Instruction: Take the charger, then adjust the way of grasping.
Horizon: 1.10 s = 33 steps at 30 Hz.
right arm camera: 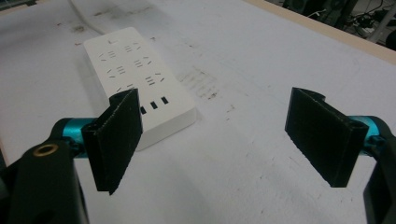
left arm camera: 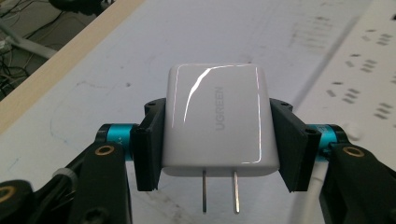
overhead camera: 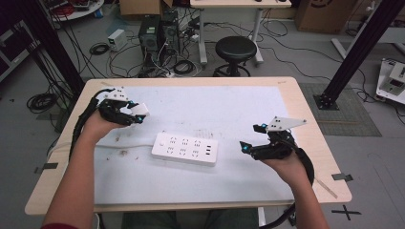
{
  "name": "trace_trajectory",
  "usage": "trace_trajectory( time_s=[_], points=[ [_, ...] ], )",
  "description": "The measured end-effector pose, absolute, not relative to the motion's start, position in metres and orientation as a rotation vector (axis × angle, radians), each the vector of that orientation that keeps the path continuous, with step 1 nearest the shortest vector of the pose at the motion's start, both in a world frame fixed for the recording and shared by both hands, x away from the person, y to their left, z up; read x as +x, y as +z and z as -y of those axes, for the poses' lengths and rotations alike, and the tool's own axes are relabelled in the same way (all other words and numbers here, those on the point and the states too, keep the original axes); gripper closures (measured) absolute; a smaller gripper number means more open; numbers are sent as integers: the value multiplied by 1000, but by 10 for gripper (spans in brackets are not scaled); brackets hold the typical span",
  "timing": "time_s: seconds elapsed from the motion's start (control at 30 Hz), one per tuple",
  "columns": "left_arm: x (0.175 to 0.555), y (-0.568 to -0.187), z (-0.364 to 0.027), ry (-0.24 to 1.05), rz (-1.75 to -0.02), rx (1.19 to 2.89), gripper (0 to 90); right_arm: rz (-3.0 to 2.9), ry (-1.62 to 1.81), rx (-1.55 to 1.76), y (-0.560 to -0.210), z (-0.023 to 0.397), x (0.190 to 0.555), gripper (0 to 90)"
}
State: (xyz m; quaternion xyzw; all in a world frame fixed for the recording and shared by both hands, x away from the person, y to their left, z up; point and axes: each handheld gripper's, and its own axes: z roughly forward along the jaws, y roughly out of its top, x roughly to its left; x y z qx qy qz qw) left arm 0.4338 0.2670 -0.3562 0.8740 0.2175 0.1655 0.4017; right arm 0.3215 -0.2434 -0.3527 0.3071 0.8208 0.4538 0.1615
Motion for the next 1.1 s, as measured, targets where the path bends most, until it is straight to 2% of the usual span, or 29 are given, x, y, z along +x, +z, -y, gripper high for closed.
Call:
trace_trajectory(
  time_s=[0.3, 0.5, 1.1],
  points=[
    [366, -334, -244, 423, -420, 2154, 425, -2364, 1349, 860, -353, 246, 319, 193],
    [336, -331, -229, 407, -334, 2154, 425, -2370, 1358, 840, -355, 246, 318, 193],
    [326, -339, -219, 388, -244, 2173, 424, -2405, 1345, 857, -357, 231, 323, 193]
  ],
)
